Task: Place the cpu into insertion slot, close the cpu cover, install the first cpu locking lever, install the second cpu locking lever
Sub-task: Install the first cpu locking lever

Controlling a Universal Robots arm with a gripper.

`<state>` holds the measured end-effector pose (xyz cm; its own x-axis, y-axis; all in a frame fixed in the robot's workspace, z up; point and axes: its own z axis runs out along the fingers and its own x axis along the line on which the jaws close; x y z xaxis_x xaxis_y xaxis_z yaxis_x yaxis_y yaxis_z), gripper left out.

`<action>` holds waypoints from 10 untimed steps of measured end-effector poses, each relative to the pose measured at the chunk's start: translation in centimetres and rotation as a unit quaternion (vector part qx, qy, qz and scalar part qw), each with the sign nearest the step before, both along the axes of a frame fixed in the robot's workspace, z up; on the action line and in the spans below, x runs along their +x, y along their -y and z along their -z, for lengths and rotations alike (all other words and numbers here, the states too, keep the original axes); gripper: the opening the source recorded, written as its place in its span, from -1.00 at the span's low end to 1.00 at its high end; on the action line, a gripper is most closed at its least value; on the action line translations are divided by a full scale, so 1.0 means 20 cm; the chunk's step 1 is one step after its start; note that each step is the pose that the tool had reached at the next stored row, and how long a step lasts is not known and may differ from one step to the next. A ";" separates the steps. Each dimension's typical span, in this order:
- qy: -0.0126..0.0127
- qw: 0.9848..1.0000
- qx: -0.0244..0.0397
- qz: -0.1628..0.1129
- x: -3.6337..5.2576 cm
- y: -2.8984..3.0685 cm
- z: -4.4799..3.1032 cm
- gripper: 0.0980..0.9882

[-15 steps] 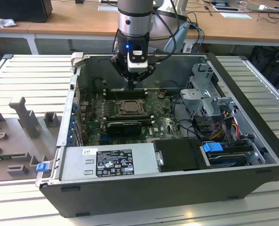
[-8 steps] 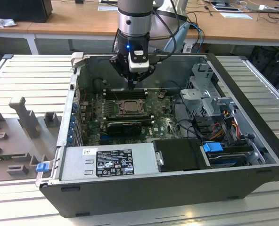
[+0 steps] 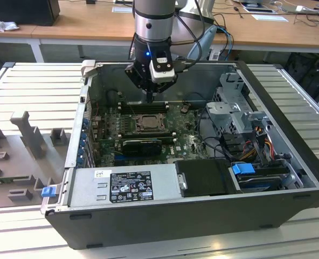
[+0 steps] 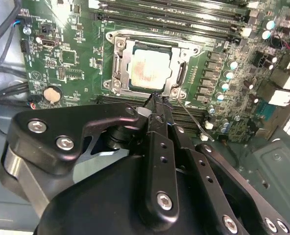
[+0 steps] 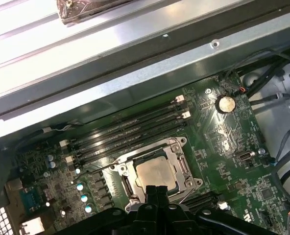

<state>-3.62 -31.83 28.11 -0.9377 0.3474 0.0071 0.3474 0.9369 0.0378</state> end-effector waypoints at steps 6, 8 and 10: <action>0.000 1.000 0.000 -0.026 0.000 0.000 0.000 -0.98; 0.000 1.000 0.000 -0.031 0.000 0.000 0.000 -0.98; 0.000 0.999 0.000 -0.038 0.000 0.000 0.000 -0.98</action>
<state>-3.62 -31.83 28.10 -0.9616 0.2743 0.0072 0.2743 0.9609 0.0379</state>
